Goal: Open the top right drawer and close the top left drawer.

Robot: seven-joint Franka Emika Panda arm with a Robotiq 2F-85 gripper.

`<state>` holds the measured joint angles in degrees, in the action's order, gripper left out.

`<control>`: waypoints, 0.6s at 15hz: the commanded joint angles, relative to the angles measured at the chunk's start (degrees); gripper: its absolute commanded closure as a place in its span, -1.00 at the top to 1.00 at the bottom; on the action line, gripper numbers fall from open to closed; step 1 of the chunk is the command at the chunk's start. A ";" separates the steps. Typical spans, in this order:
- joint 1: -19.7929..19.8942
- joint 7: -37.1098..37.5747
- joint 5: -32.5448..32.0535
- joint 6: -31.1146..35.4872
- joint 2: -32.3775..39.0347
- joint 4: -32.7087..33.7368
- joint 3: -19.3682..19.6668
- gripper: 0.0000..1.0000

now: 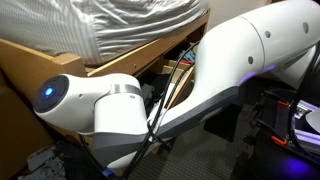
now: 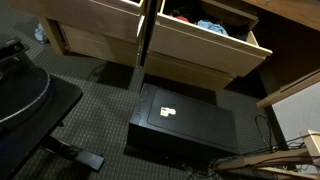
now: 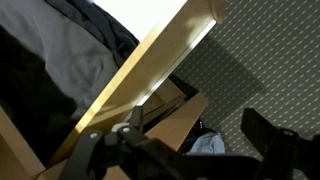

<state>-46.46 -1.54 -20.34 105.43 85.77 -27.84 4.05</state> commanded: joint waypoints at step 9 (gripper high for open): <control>-9.98 11.86 -4.55 -9.53 -4.16 7.93 10.34 1.00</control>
<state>-56.34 4.02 -25.88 99.45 83.94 -19.90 12.63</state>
